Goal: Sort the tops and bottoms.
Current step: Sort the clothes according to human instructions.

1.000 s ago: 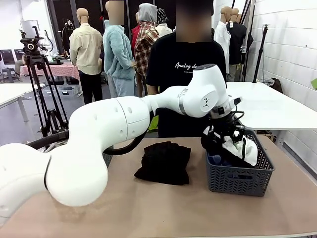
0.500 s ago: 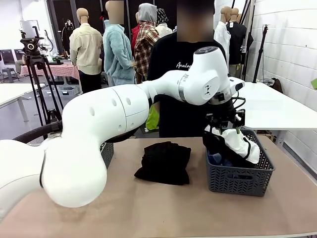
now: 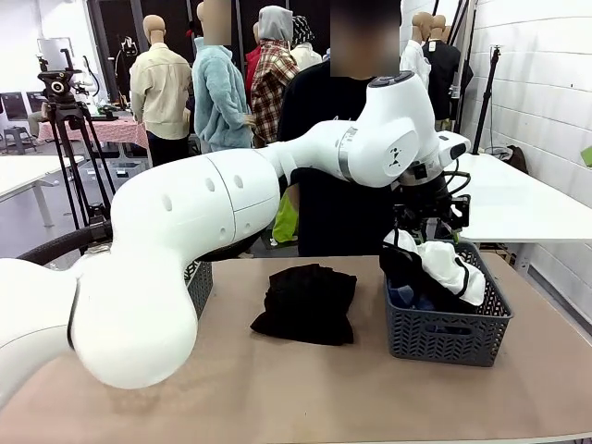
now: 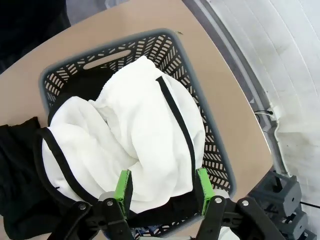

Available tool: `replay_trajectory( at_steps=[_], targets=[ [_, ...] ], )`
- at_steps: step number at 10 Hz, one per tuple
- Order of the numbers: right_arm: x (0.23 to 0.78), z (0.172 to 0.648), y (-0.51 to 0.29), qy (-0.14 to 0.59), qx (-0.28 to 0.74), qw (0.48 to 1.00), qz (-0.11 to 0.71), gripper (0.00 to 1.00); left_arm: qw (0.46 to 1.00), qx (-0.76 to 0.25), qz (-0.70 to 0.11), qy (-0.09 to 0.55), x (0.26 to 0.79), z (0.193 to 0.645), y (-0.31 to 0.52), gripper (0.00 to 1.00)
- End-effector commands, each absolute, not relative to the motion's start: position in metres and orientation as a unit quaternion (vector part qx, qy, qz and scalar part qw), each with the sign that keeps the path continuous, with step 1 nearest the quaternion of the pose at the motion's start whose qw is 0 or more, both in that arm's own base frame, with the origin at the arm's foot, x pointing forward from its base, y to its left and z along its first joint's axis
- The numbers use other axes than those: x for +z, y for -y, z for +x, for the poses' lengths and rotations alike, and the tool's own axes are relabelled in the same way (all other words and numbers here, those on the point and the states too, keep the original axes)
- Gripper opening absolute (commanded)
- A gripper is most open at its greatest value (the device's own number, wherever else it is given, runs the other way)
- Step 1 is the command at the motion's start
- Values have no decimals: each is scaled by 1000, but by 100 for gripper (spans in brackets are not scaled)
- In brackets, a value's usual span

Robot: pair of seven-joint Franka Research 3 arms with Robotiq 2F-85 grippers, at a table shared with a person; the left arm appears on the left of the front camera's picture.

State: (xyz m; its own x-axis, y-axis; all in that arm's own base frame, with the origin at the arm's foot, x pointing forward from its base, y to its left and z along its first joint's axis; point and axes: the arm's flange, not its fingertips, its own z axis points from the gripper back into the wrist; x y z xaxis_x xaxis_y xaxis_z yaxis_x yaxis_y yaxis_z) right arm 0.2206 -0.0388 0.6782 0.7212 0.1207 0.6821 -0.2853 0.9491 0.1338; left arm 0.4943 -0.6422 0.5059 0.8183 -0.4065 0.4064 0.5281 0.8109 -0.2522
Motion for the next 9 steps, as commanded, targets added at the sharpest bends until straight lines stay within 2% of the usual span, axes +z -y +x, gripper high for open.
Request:
replay_trajectory(
  at_steps=[1, 9],
  targets=[
    [676, 221, 38, 353, 115, 921, 118, 100, 937, -249, -178, 168, 503, 495, 643, 66],
    [676, 221, 38, 353, 115, 921, 118, 100, 937, -249, -178, 168, 503, 495, 643, 66]
  ],
)
